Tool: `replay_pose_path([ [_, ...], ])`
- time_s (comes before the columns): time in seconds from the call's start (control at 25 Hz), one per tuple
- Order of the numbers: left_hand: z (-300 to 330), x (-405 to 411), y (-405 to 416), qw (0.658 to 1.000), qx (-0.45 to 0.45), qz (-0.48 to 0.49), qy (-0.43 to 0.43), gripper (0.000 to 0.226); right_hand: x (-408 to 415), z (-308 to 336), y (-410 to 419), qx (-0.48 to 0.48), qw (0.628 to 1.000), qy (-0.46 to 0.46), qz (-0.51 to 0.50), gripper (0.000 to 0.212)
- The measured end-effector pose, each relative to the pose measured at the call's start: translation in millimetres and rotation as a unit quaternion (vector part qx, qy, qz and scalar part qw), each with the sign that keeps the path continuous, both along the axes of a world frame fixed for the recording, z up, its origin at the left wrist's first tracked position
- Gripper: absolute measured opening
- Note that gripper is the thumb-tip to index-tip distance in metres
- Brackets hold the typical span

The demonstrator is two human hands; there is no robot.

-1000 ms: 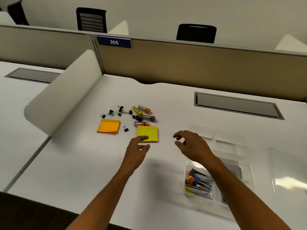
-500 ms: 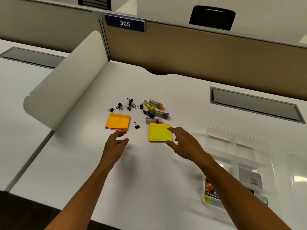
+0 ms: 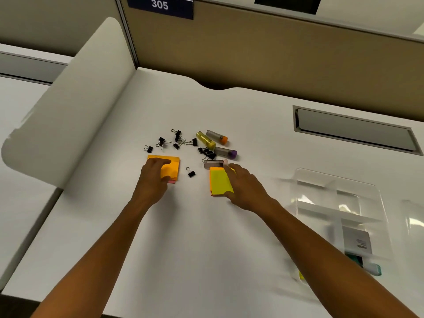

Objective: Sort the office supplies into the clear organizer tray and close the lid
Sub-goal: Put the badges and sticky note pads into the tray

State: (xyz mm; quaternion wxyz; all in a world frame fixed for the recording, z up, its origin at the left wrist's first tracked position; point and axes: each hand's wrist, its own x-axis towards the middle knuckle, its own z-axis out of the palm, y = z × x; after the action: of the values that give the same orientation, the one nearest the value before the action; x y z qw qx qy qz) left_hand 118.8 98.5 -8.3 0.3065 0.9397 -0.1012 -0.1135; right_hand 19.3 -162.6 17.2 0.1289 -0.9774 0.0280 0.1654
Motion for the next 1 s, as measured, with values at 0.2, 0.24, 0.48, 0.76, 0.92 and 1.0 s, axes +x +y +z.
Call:
replay_pose_path([
  [0.2,-14.6,26.5,8.0,0.996,0.065,-0.052,-0.020,0.052,11.4,-9.9,4.6,-0.038,0.999,0.034,0.002,0.096],
  [0.24,-15.3,31.4,7.5,0.994,0.085,-0.061,-0.025,0.052,11.8,-11.8,5.6,-0.043,0.999,0.030,0.006,0.094],
  [0.48,-15.2,51.4,11.5,0.973,0.197,-0.114,-0.019,0.066,14.4,-15.1,8.3,-0.088,0.996,0.001,0.012,0.095],
  [0.76,-8.3,50.3,13.7,0.975,0.191,-0.101,-0.058,0.049,15.4,-12.7,7.5,-0.125,0.991,-0.040,-0.003,0.100],
  [0.92,-0.2,42.9,17.4,0.982,0.157,-0.091,-0.050,0.016,12.6,-8.3,8.4,-0.113,0.992,-0.046,-0.023,0.097],
  [1.0,4.6,38.6,18.8,0.984,0.156,-0.074,-0.052,0.011,9.6,-7.6,8.7,-0.100,0.994,-0.038,-0.027,0.093],
])
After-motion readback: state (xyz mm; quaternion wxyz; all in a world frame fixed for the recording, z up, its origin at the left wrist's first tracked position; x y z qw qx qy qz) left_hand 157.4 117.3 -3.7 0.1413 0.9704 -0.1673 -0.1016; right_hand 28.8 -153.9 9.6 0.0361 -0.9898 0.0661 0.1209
